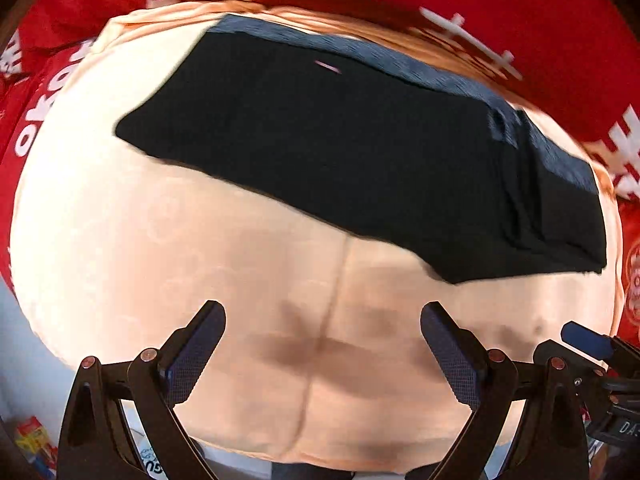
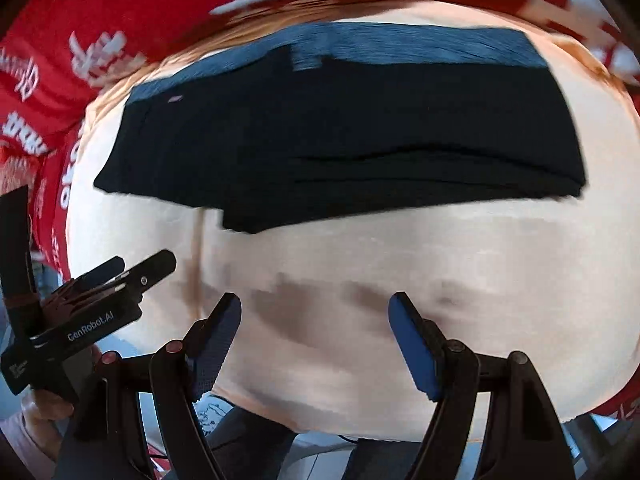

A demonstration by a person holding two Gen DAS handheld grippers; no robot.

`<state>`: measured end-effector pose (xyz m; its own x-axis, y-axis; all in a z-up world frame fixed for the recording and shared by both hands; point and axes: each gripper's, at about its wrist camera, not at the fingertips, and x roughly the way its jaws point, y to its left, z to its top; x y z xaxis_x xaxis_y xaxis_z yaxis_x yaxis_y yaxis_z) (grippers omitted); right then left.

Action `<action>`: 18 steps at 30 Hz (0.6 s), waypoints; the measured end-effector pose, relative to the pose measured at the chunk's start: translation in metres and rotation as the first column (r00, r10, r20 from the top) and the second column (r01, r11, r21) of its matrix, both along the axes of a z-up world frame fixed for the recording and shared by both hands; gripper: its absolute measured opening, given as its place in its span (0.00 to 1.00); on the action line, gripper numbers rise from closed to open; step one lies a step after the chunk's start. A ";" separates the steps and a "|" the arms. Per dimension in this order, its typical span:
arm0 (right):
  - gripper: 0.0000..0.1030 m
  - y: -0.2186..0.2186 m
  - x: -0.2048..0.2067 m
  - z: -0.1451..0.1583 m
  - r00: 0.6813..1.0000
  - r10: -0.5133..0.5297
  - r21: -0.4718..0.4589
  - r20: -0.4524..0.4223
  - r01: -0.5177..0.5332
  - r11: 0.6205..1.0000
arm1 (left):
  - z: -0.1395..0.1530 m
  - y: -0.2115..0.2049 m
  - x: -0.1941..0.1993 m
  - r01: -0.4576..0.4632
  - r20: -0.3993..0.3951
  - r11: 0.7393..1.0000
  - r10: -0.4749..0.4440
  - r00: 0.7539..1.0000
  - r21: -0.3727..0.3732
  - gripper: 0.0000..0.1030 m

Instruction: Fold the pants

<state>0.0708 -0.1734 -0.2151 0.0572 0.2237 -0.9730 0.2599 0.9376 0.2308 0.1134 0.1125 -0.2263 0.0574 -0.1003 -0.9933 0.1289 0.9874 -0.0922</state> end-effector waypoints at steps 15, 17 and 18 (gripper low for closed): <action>0.77 0.053 0.046 0.004 0.994 0.106 -0.053 -0.010 -0.107 0.993 | -0.012 0.069 0.035 -0.077 0.042 0.997 0.077 0.996 0.004 0.96; 0.77 0.055 0.048 0.002 0.994 0.109 -0.051 -0.013 -0.109 0.993 | -0.015 0.071 0.041 -0.089 0.045 0.996 0.089 0.995 -0.003 0.96; 0.77 0.056 0.048 0.001 0.994 0.111 -0.049 -0.015 -0.112 0.992 | -0.016 0.072 0.042 -0.094 0.040 0.996 0.094 0.995 -0.005 0.96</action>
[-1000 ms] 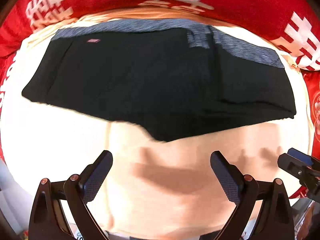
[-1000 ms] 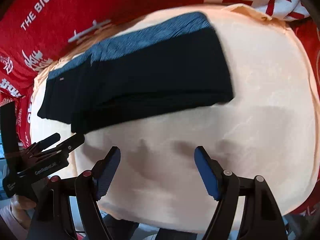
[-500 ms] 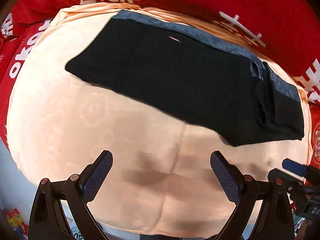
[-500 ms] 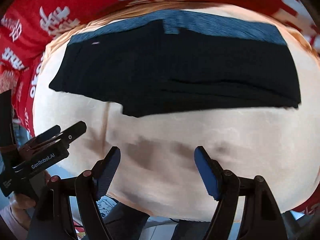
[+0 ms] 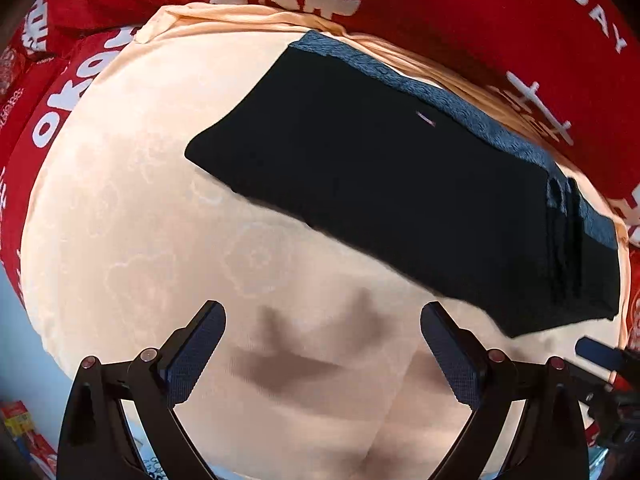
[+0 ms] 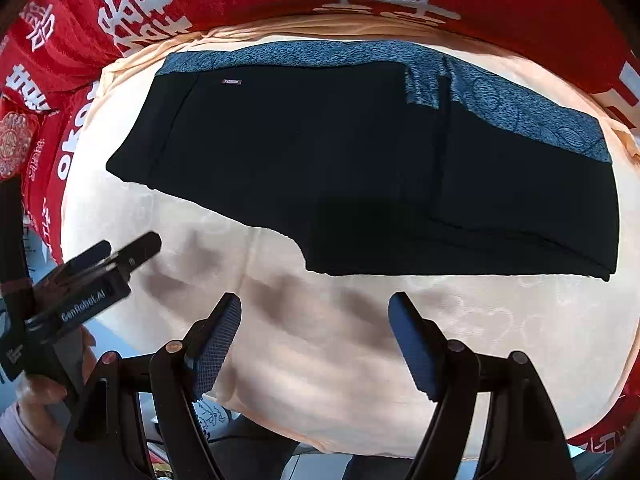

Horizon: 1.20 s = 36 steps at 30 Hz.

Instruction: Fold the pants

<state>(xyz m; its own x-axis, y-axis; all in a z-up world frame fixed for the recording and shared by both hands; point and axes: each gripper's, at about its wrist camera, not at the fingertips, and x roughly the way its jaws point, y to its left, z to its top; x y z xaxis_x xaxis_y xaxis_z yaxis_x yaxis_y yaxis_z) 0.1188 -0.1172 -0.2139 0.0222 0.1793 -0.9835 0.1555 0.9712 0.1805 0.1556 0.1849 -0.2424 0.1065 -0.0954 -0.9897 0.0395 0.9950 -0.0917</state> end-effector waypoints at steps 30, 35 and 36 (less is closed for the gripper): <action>0.77 0.004 0.011 -0.013 1.000 -0.005 0.015 -0.023 0.005 1.000 | -0.013 0.063 0.047 -0.214 -0.016 0.966 0.214 0.977 -0.143 0.96; 0.77 0.013 0.015 -0.019 1.000 0.008 0.033 -0.027 -0.007 0.999 | -0.024 0.071 0.056 -0.213 -0.041 0.921 0.212 0.977 -0.327 0.96; 0.77 0.015 0.016 -0.021 1.000 0.012 0.035 -0.028 -0.011 0.999 | -0.028 0.069 0.057 -0.219 -0.047 0.907 0.217 0.975 -0.359 0.96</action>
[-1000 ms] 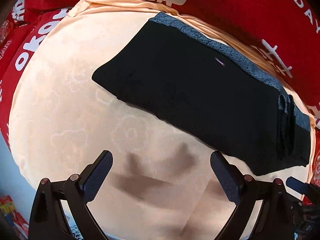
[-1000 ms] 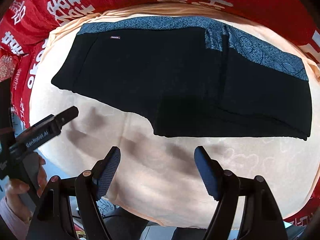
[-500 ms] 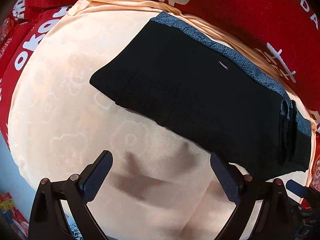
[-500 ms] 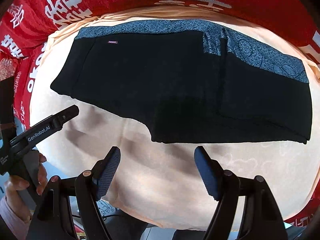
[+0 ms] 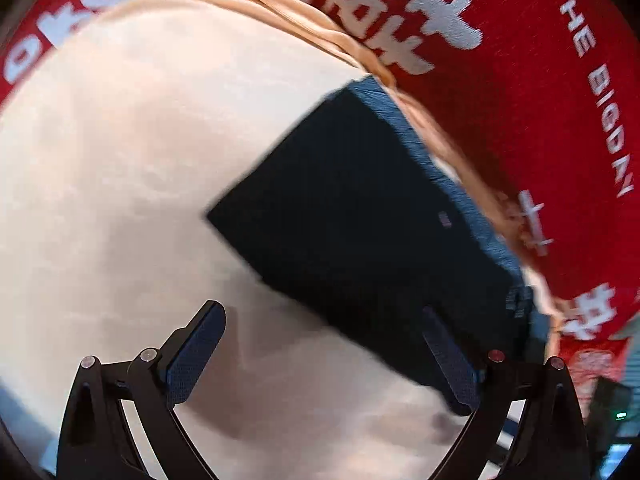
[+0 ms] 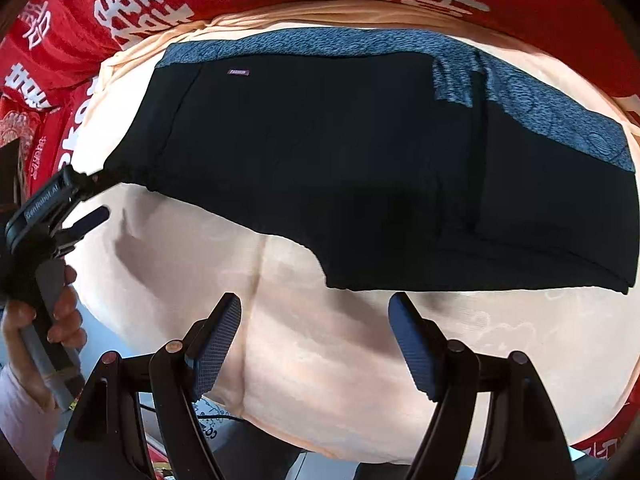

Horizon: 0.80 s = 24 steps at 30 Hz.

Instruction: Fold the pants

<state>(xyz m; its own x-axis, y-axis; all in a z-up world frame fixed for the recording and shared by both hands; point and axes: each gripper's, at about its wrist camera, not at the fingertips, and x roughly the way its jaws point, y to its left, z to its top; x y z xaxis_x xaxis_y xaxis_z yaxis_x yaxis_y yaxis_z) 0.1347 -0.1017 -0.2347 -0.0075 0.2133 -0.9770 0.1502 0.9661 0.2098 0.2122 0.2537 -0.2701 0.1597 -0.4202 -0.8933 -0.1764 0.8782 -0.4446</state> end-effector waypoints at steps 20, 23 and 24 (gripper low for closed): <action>0.77 0.000 0.002 -0.006 0.999 0.004 0.034 0.053 -0.005 0.999 | -0.027 -0.029 0.028 -0.106 0.048 0.980 0.115 0.992 -0.167 0.98; 0.77 -0.008 0.008 0.003 0.997 0.005 0.020 0.082 -0.007 1.000 | -0.018 -0.042 0.033 -0.083 0.070 0.995 0.087 0.994 -0.054 0.91; 0.77 -0.012 0.013 0.007 0.995 0.006 0.018 0.097 -0.008 1.000 | -0.016 -0.046 0.034 -0.078 0.076 0.997 0.078 0.994 -0.001 0.72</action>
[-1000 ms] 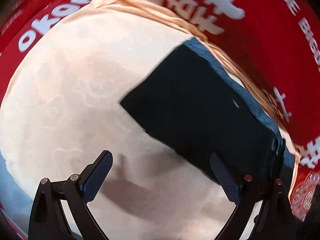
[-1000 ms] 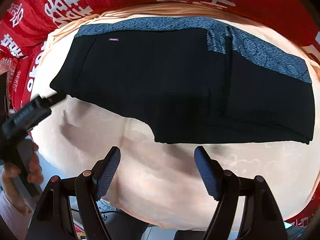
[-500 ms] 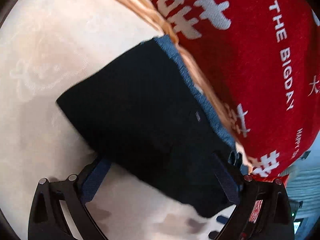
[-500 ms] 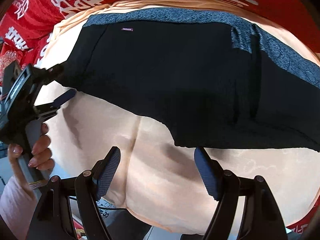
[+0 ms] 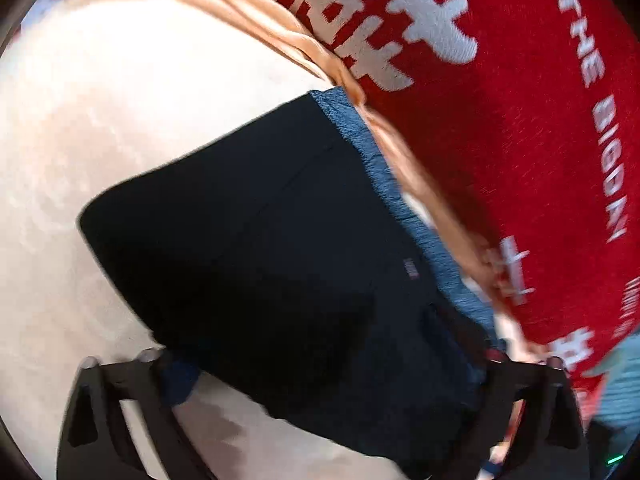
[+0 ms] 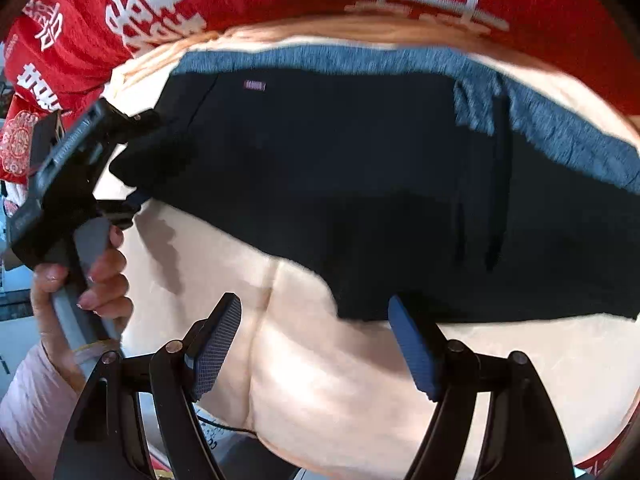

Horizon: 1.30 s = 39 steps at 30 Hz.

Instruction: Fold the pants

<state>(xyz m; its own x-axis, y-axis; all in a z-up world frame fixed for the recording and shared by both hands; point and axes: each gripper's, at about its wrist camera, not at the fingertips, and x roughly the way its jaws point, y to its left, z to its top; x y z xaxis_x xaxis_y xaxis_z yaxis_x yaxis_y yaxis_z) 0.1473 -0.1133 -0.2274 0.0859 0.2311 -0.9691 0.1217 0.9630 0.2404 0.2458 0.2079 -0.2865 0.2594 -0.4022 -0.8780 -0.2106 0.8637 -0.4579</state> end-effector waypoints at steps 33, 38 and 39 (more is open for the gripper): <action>0.19 0.146 0.197 -0.019 0.868 0.460 0.154 -0.188 -0.437 0.886 | 0.048 -0.127 -0.080 0.364 0.138 0.470 -0.743 0.655 0.804 0.39; 0.17 0.096 0.179 0.011 0.923 0.380 0.241 -0.061 -0.356 0.903 | 0.080 -0.147 -0.089 0.377 0.187 0.508 -0.754 0.630 0.774 0.39; 0.17 0.085 0.175 0.018 0.933 0.358 0.262 -0.044 -0.335 0.905 | 0.088 -0.152 -0.091 0.378 0.200 0.517 -0.754 0.626 0.768 0.39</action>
